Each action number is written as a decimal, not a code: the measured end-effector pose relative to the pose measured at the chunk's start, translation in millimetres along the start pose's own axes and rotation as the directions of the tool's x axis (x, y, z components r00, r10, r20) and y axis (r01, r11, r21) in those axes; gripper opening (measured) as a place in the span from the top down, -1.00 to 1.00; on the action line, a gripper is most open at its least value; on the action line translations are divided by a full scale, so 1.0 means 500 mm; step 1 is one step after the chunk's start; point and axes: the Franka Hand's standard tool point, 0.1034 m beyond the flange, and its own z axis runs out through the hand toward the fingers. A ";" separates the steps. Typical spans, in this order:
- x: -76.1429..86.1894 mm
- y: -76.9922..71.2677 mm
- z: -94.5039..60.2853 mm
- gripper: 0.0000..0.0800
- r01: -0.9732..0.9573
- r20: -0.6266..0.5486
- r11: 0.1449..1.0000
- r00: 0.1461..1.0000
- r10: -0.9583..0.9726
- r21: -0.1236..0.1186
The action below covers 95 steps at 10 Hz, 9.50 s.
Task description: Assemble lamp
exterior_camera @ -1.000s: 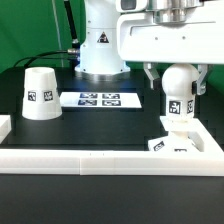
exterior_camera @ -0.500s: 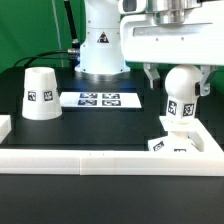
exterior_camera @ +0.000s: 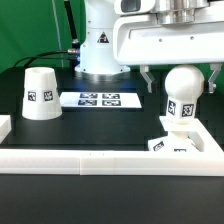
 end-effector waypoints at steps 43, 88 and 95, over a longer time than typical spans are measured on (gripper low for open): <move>-0.013 0.000 0.009 -0.44 -0.224 -0.001 0.973 0.974 0.225 -0.051; -0.005 -0.006 0.005 -0.44 0.999 0.106 0.046 0.048 -0.993 -0.020; -0.004 -0.006 0.005 -0.44 0.741 0.067 0.666 0.671 -0.739 -0.083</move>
Offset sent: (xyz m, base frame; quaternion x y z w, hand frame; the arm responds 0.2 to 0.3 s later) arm 0.0036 -0.0004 0.0027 -0.0495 0.0075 -0.3004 0.9525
